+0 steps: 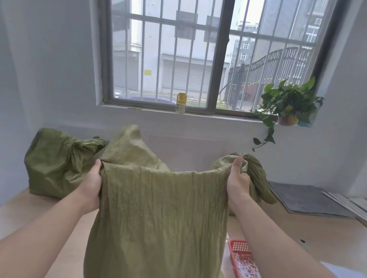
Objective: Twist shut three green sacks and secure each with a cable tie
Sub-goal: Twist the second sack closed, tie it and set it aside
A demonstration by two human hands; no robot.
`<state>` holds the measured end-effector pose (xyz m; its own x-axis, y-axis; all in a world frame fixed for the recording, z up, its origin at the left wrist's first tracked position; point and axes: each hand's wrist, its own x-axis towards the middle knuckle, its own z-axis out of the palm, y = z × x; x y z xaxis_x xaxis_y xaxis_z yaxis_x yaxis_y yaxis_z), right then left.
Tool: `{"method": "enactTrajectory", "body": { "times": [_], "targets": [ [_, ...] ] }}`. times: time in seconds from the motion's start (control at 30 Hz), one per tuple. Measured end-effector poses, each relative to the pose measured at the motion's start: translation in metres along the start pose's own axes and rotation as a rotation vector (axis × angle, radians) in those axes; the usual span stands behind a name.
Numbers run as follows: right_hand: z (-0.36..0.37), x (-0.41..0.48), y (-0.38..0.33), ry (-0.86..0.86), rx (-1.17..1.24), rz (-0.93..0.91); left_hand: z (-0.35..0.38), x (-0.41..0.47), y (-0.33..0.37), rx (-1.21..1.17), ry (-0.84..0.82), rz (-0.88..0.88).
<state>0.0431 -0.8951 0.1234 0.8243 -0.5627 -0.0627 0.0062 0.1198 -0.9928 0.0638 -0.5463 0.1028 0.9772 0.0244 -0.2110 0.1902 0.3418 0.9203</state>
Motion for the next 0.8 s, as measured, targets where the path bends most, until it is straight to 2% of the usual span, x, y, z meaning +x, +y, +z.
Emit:
{"method": "enactTrajectory", "body": {
  "times": [0.17, 0.27, 0.47, 0.8],
  "targets": [
    [-0.002, 0.004, 0.002, -0.065, 0.018, -0.001, 0.002, -0.006, 0.003, 0.083, -0.181, -0.029],
    [-0.003, 0.001, 0.004, -0.191, 0.042, 0.013, 0.004, -0.014, 0.004, 0.223, -0.291, 0.004],
    [-0.002, -0.009, 0.006, -0.320, 0.017, -0.028, 0.007, -0.008, -0.006, 0.293, -0.234, 0.048],
    [0.004, -0.005, 0.011, -0.310, -0.050, -0.020, 0.024, -0.007, -0.015, 0.326, -0.082, 0.128]
  ]
}}
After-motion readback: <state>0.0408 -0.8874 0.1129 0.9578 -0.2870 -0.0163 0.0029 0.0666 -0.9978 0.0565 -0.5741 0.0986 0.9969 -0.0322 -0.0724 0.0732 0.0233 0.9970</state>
